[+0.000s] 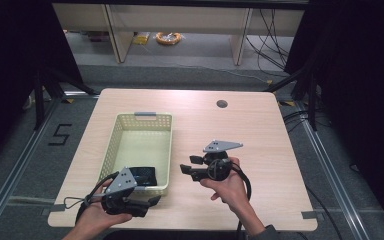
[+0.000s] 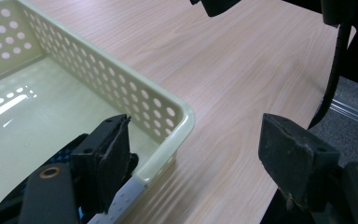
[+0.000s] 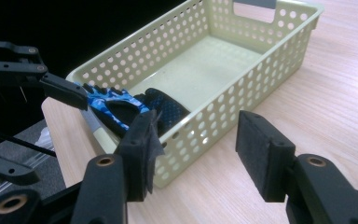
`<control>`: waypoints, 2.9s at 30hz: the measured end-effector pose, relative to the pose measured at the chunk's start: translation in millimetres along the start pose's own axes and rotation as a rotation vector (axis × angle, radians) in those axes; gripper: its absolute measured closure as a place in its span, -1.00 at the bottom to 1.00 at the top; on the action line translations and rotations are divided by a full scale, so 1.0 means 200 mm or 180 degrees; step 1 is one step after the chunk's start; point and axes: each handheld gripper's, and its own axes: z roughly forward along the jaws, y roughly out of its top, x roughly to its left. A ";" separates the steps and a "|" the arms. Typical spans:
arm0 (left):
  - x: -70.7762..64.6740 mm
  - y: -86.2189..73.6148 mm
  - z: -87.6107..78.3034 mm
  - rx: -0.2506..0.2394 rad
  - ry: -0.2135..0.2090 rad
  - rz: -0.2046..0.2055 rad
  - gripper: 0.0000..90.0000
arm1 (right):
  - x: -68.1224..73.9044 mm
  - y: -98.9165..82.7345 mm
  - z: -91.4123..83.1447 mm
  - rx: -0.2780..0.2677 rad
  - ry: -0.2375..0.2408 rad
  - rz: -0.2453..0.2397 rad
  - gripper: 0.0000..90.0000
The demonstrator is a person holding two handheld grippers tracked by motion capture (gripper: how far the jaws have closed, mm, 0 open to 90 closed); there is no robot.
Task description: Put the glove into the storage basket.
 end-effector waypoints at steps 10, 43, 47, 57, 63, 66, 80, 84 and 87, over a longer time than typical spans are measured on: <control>-0.06 -0.03 0.07 -0.0033 -0.0105 -0.0001 -0.48 | -0.02 -0.11 -0.08 -0.0143 -0.0002 0.0078 0.02; -0.13 -0.16 0.11 0.0108 -0.0208 0.0176 -0.60 | -0.04 -0.31 -0.12 0.0073 -0.0064 0.0108 -0.18; -0.14 -0.19 0.13 0.0082 -0.0263 0.0125 -0.60 | -0.04 -0.33 -0.13 0.0067 -0.0061 0.0043 -0.19; -0.13 -0.23 0.13 0.0179 -0.0247 0.0239 -0.60 | -0.02 -0.38 -0.15 0.0107 -0.0084 0.0107 -0.21; -0.13 -0.24 0.13 0.0225 -0.0253 0.0214 -0.60 | -0.02 -0.41 -0.16 0.0118 -0.0088 0.0080 -0.22; -0.12 -0.25 0.13 0.0241 -0.0223 0.0295 -0.60 | -0.01 -0.42 -0.18 0.0148 -0.0132 0.0124 -0.24; -0.14 -0.29 0.14 0.0261 -0.0242 0.0180 -0.60 | 0.00 -0.49 -0.21 0.0137 -0.0074 0.0122 -0.41; -0.14 -0.30 0.14 0.0306 -0.0242 0.0194 -0.60 | 0.00 -0.51 -0.22 0.0212 -0.0150 0.0055 -0.47; -0.13 -0.31 0.14 0.0364 -0.0250 0.0304 -0.60 | 0.00 -0.53 -0.22 0.0238 -0.0193 0.0042 -0.47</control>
